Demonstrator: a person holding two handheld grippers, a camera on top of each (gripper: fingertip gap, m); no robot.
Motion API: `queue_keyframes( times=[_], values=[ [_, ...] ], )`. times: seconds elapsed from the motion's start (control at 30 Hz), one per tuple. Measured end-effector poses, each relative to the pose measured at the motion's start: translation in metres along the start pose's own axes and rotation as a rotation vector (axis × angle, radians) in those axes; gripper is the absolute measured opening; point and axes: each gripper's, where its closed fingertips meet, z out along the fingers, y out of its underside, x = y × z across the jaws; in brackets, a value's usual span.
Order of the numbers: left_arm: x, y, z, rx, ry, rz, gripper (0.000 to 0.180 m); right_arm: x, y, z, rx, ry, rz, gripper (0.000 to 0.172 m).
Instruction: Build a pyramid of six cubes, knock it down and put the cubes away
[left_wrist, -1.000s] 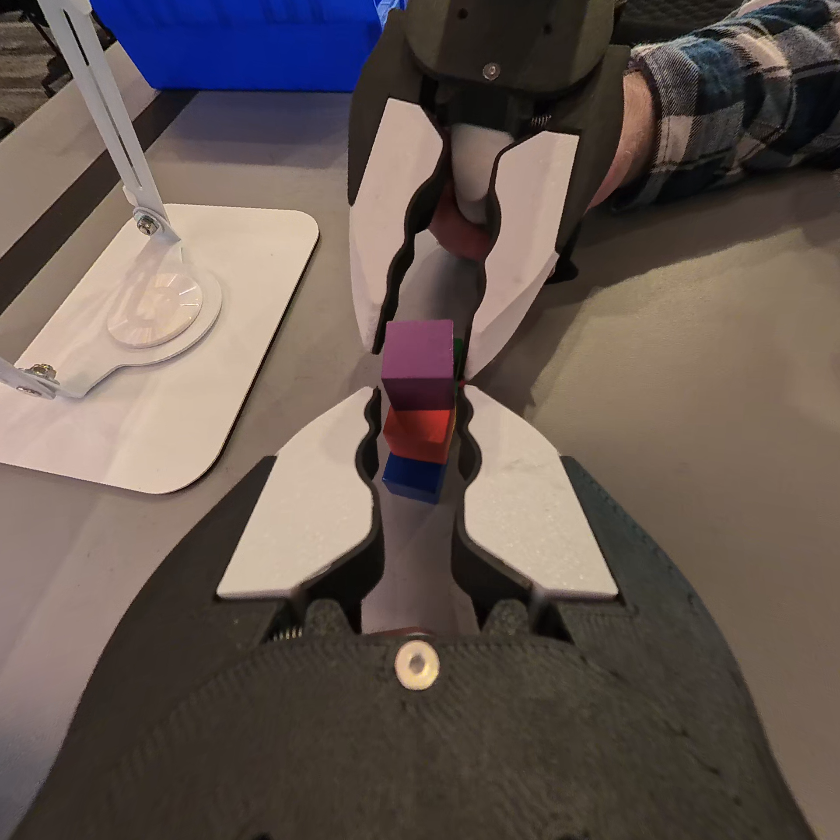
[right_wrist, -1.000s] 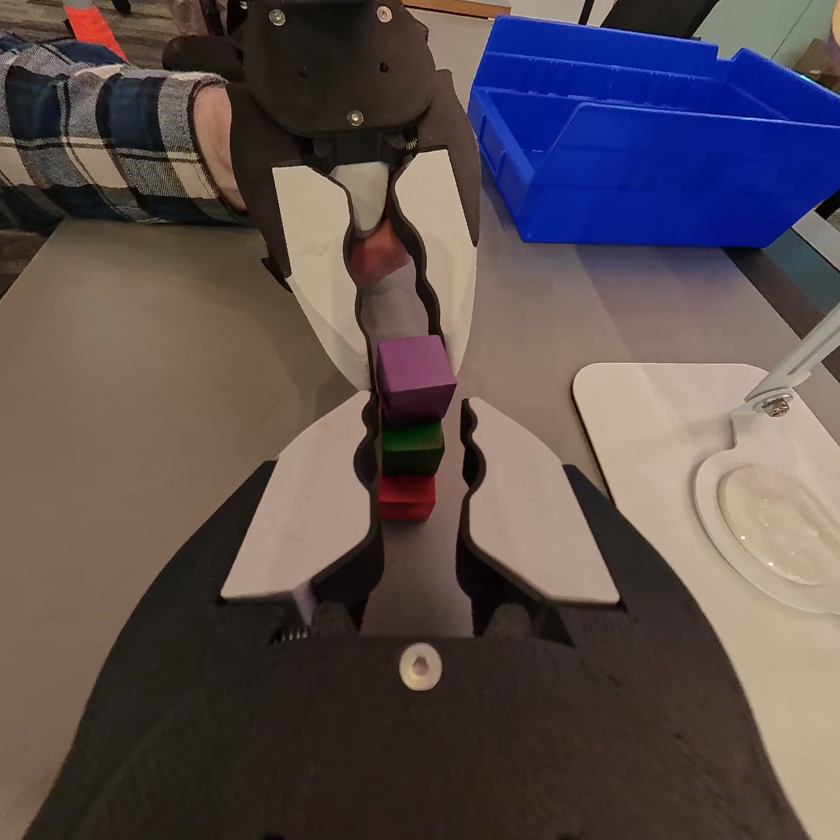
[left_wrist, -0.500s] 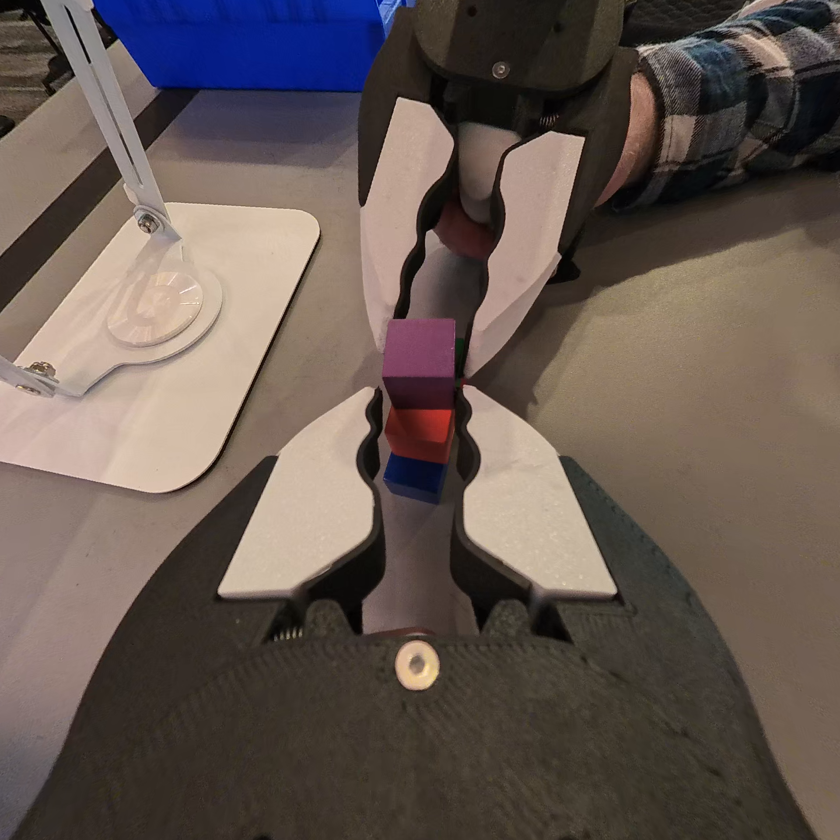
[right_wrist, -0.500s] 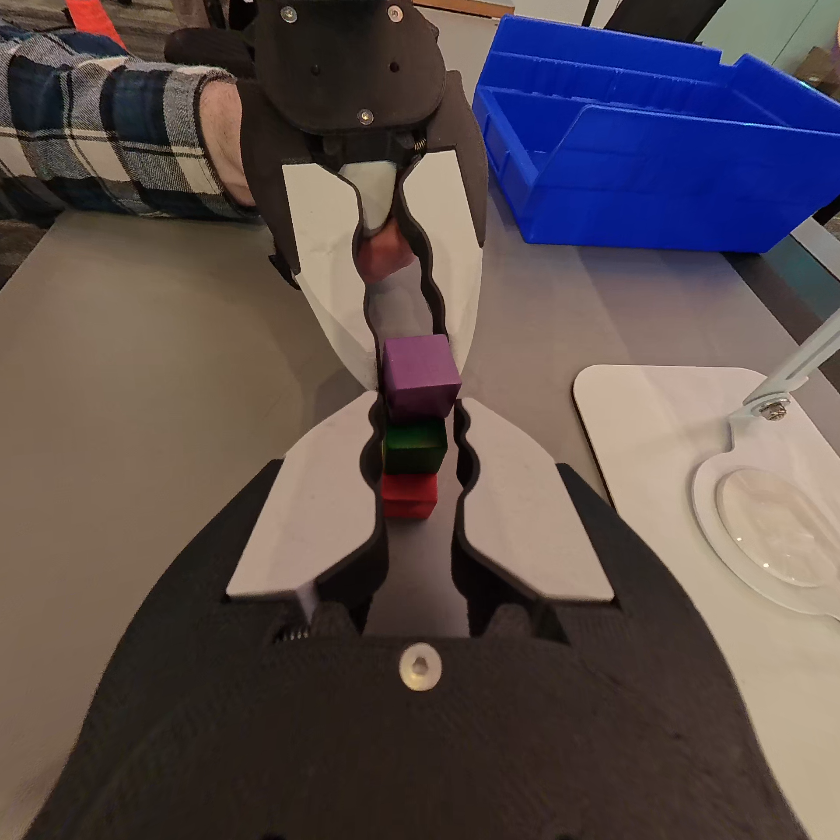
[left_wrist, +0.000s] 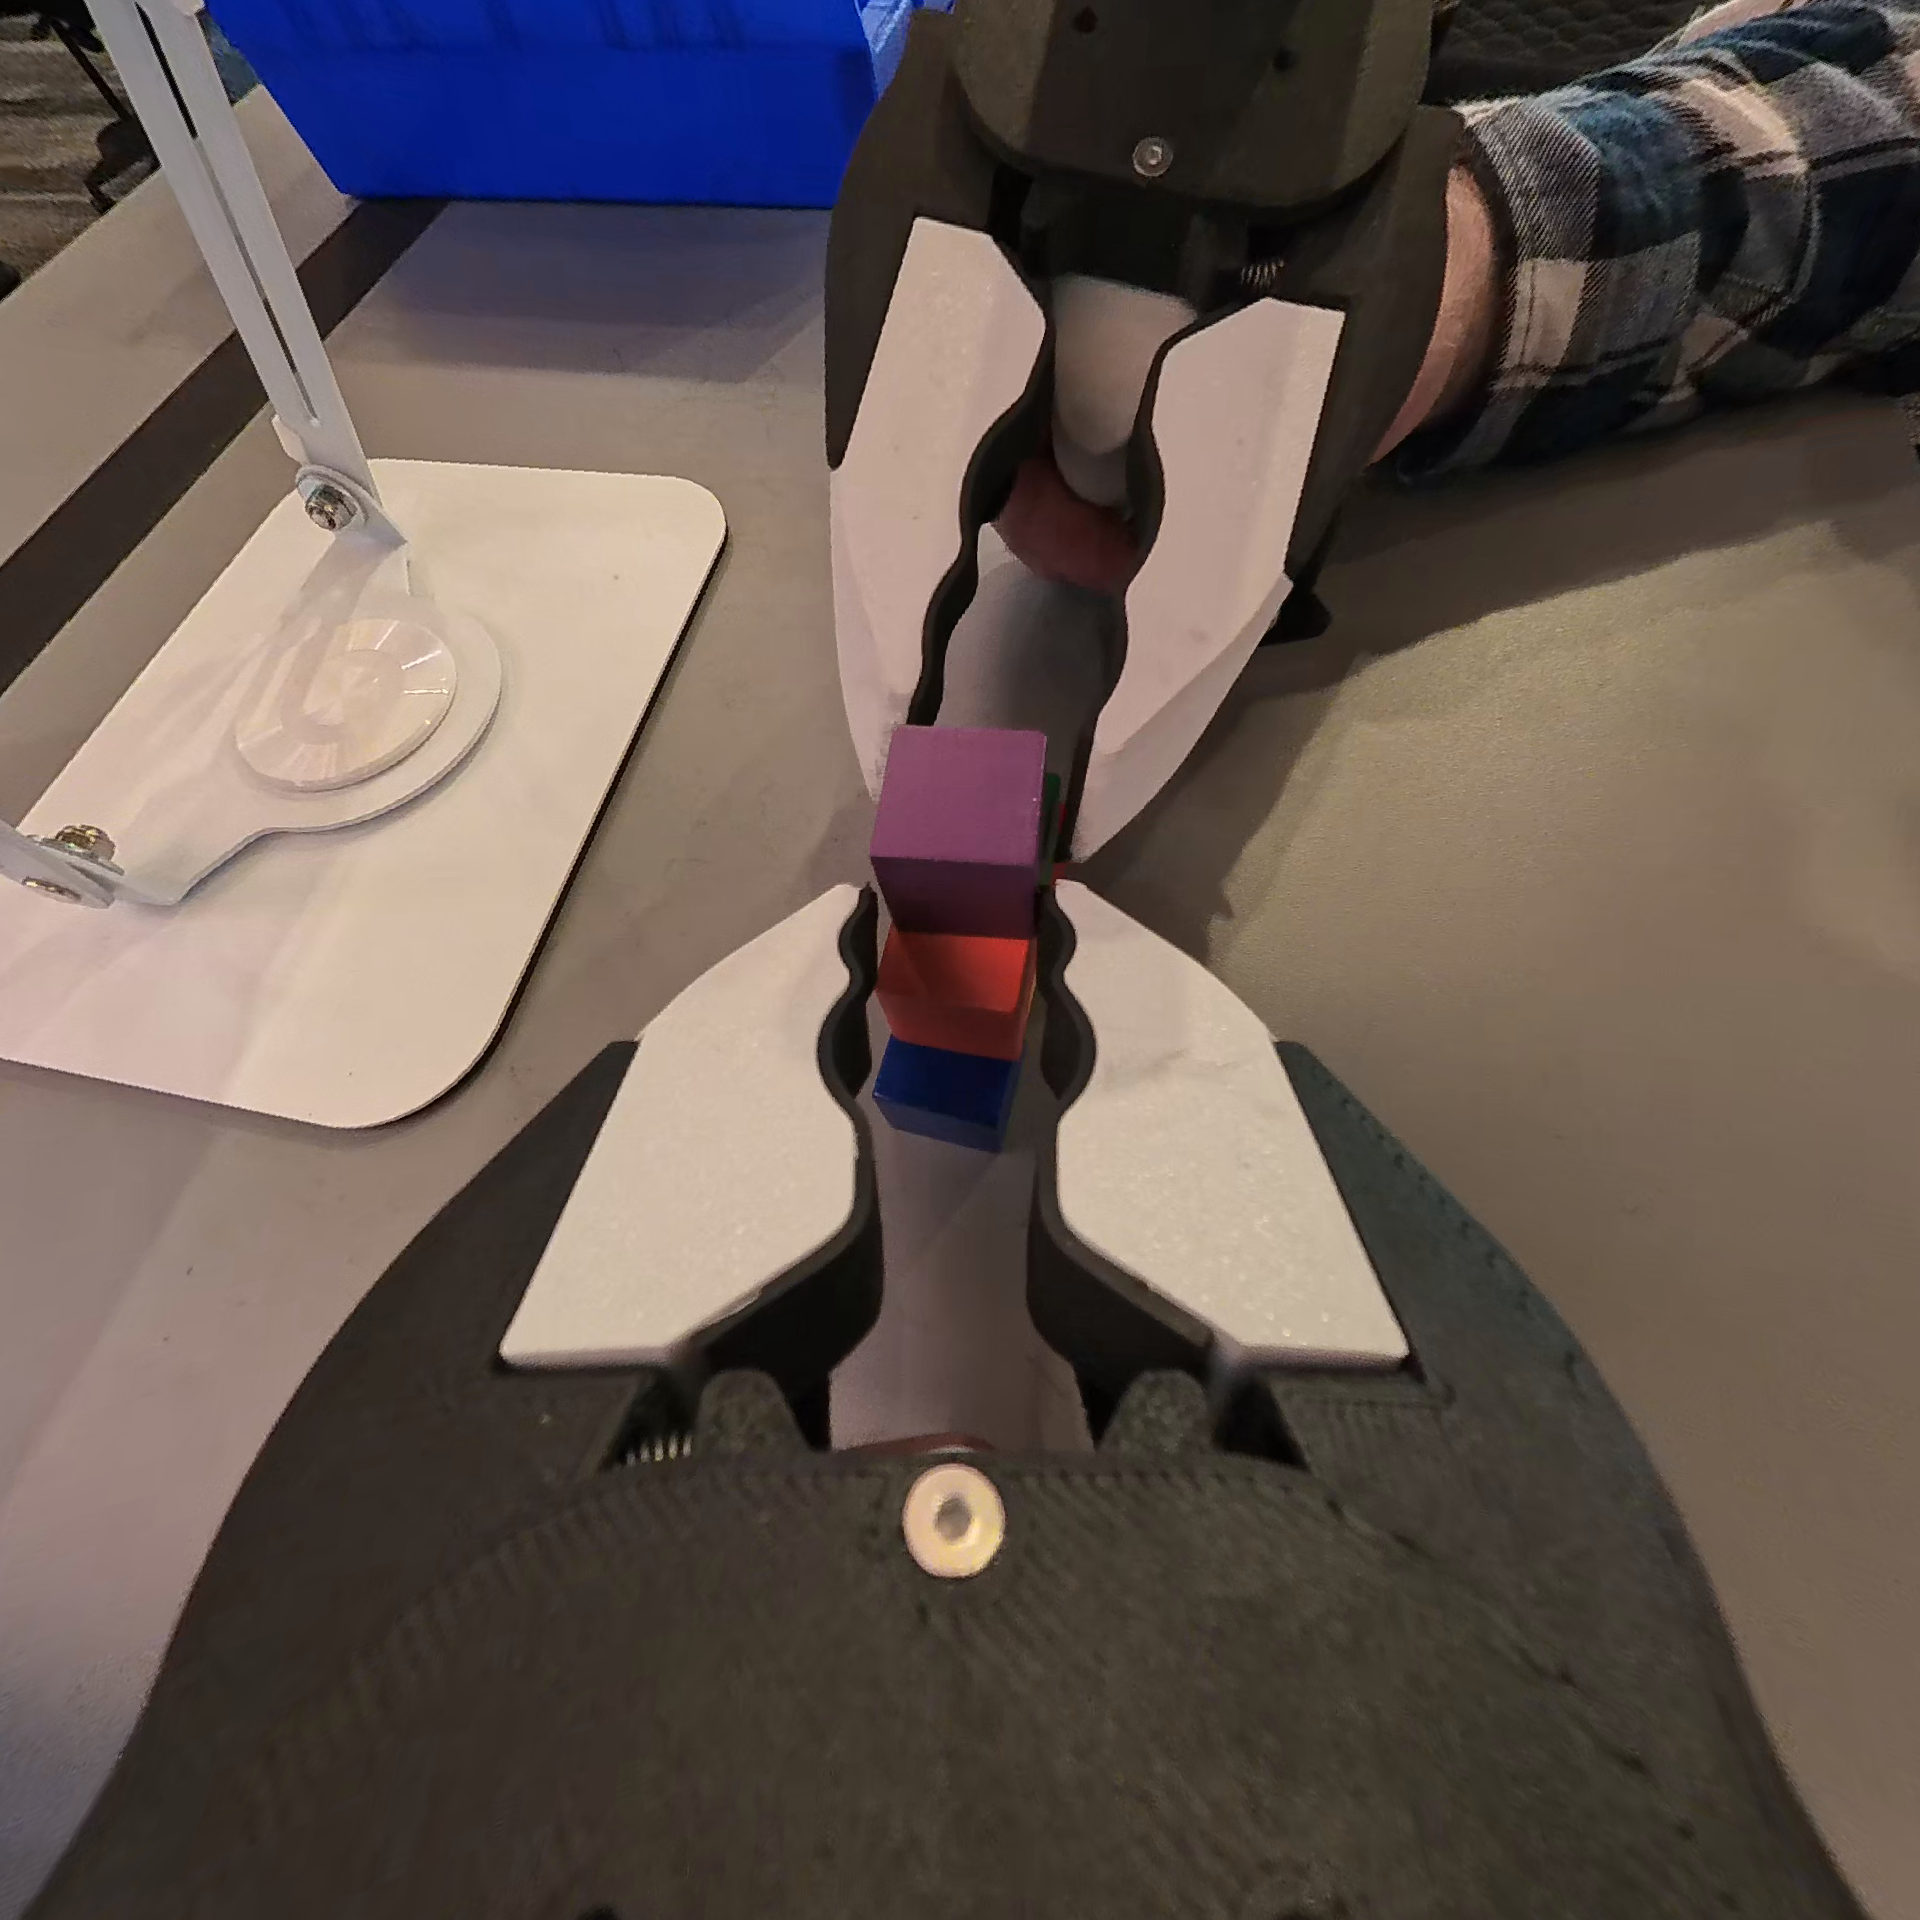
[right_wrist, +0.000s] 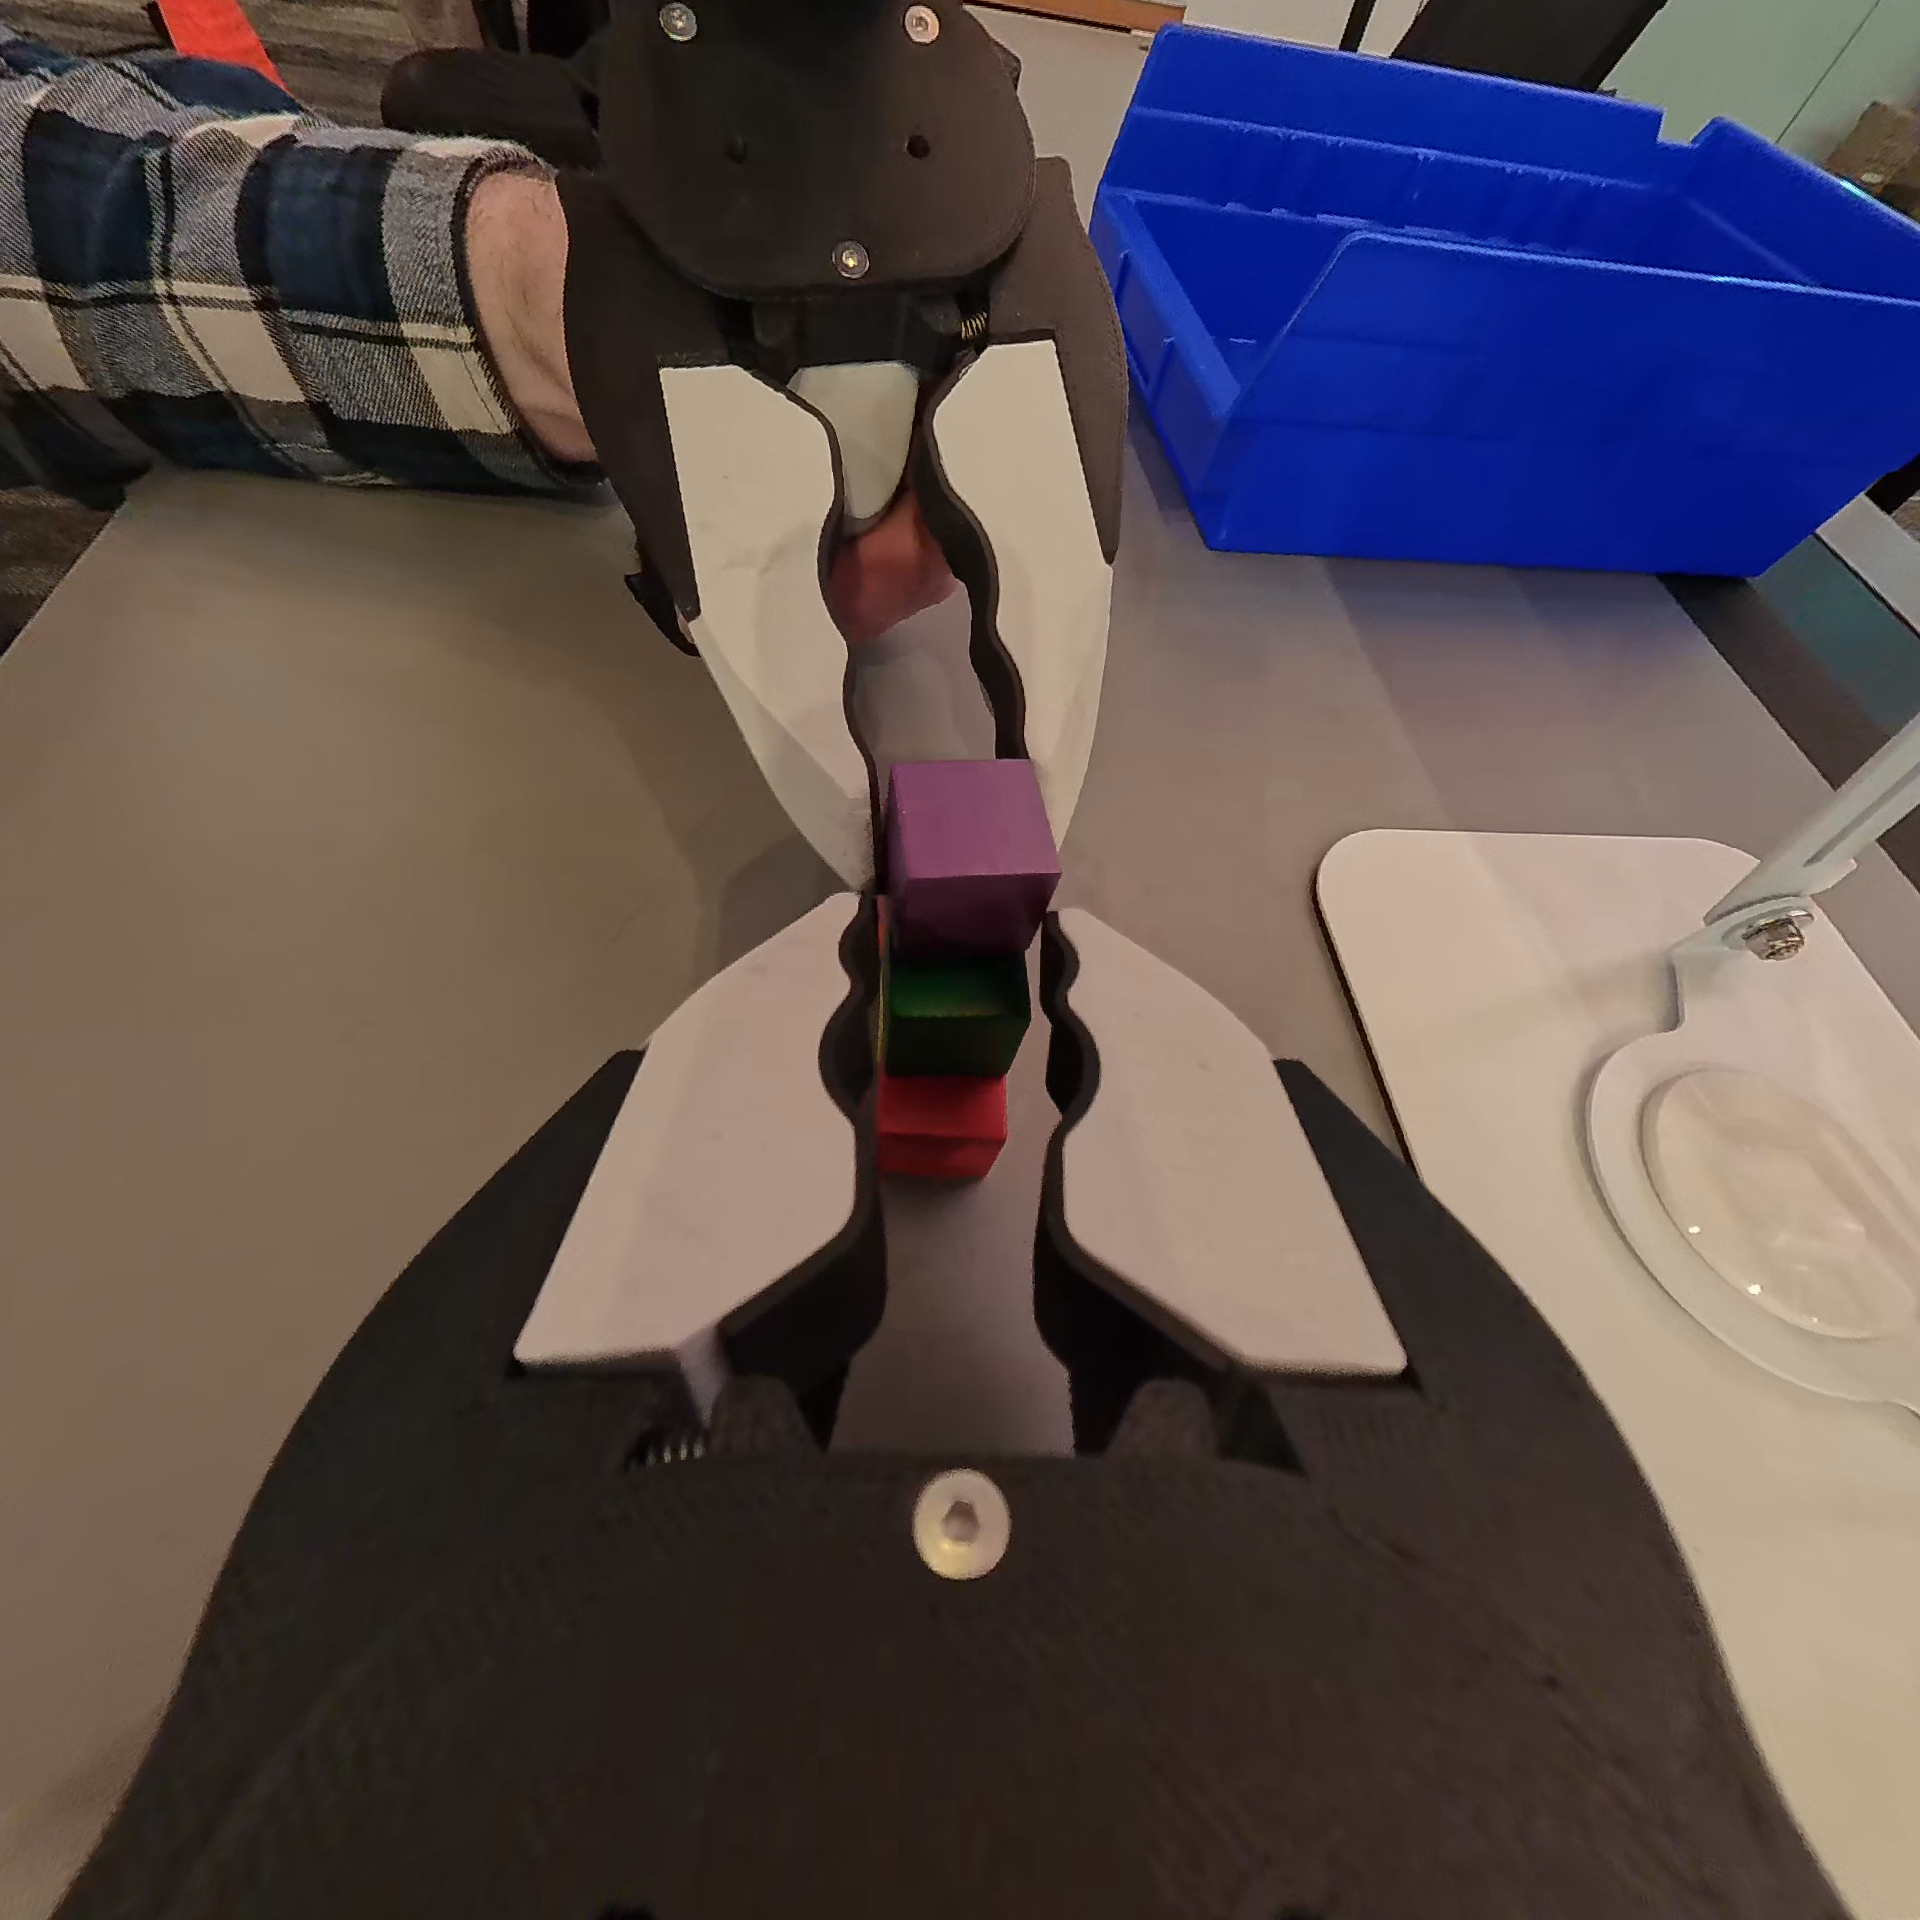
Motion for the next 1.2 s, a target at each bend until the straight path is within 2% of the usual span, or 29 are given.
queue_keyframes(
  times=[0.57, 0.9, 1.2],
  values=[
    [-0.003, 0.001, -0.009, 0.006, -0.015, -0.015, 0.035, 0.007, 0.004, -0.008, 0.023, 0.01, 0.046, 0.05],
    [-0.005, 0.003, -0.022, 0.012, -0.051, -0.024, 0.041, 0.013, 0.007, -0.019, 0.048, 0.015, 0.074, 0.054],
    [-0.005, 0.015, -0.02, -0.033, -0.095, -0.031, 0.045, 0.018, 0.009, -0.026, 0.061, 0.017, 0.098, 0.056]
  ],
)
